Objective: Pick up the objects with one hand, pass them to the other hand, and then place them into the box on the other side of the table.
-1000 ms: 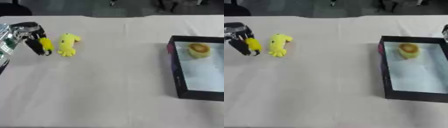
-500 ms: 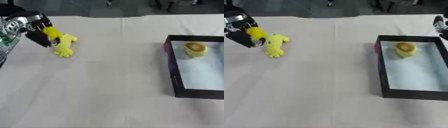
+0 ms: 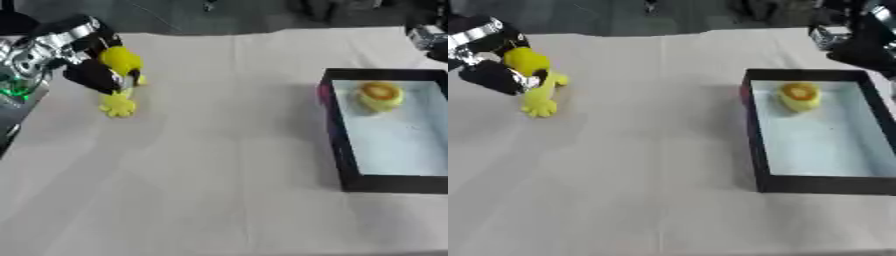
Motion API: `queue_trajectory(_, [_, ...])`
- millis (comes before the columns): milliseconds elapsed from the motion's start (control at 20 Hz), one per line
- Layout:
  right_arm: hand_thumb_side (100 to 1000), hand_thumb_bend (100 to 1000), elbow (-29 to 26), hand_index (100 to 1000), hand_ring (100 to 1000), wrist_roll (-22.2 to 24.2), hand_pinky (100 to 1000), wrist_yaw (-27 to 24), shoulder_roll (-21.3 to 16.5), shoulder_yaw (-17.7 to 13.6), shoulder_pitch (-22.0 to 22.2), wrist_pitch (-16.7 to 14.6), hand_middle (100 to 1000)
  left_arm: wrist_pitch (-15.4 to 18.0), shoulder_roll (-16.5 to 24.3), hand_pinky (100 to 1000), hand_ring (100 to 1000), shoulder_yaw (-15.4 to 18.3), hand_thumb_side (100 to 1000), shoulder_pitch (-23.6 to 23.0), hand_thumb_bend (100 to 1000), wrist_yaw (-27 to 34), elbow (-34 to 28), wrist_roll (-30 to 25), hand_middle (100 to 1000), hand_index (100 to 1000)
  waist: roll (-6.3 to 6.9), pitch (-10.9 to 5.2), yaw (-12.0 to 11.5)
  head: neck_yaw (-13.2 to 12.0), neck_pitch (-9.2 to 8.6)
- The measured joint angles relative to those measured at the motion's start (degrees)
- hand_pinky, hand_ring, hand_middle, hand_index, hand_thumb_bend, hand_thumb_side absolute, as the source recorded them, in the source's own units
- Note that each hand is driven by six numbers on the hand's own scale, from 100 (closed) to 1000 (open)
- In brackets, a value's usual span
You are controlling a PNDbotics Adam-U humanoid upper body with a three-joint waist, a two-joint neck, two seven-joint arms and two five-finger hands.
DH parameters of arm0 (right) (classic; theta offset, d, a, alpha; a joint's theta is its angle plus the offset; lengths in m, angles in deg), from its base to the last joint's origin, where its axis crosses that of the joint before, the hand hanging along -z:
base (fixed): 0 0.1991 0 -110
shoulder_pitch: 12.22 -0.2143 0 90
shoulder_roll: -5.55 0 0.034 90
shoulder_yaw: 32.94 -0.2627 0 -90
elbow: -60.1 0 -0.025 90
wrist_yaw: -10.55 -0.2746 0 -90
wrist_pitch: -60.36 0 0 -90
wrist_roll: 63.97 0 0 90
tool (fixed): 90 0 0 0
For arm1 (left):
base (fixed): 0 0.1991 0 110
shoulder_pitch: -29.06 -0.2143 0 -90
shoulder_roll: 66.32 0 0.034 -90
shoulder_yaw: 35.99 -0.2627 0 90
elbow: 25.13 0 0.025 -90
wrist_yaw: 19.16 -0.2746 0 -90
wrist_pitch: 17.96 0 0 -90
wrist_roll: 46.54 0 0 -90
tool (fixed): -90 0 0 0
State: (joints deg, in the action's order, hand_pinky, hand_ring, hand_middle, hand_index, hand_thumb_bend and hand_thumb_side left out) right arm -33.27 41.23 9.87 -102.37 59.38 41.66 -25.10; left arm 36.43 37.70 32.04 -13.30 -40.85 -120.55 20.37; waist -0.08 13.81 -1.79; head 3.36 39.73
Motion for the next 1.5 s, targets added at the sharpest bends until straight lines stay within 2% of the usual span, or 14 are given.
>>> queue_trajectory(50, [301,100,0.07,1000,1000,0.71,1000,0.56,0.48,0.62,-0.95,0.26,1000,0.05,-0.8,760,583,0.0,100,-0.25,100,0.0,-0.16,1.07,503,431,-0.11,0.0,0.02,0.27,0.0])
queue_trajectory(100, [325,100,0.12,1000,1000,1.3,1000,1.09,0.96,1.13,-1.79,0.48,1000,0.14,-1.5,758,576,-0.01,100,-0.48,100,0.04,-0.19,2.14,497,429,-0.18,0.0,0.02,0.46,0.0])
queue_trajectory(650, [235,100,2.04,1000,1000,9.03,1000,3.01,5.13,5.91,-8.63,1.82,1000,3.55,-6.63,751,527,-0.76,100,-2.85,100,1.84,-1.3,12.38,473,433,-0.75,-0.02,0.03,2.43,0.44])
queue_trajectory(900, [370,100,3.82,1000,1000,15.01,1000,1.98,6.44,7.6,-11.03,3.31,1000,7.32,-8.41,750,528,-1.44,100,-3.45,100,1.46,-1.55,15.71,474,433,-0.86,-0.03,0.02,2.64,0.5])
queue_trajectory(1100, [588,100,4.73,1000,1000,19.01,1000,-0.22,7.57,8.59,-12.5,4.95,1000,9.88,-9.69,746,528,-1.97,100,-3.79,100,-0.31,-1.55,17.27,474,433,-1.05,-0.03,-0.08,2.83,0.5])
queue_trajectory(1300, [733,100,5.31,1000,1000,22.62,1000,-3.27,8.96,9.47,-13.36,7.02,1000,12.48,-10.95,746,528,-2.32,100,-3.81,100,-2.52,-1.74,18.62,475,434,-1.05,-0.03,-0.21,3.03,0.5])
queue_trajectory(1500, [750,100,5.46,1000,1000,25.67,1000,-6.3,10.14,10.13,-14.03,8.39,1000,15.11,-11.88,747,528,-2.76,100,-3.81,100,-3.85,-2.27,19.61,475,435,-1.09,-0.03,-0.35,3.22,0.49])
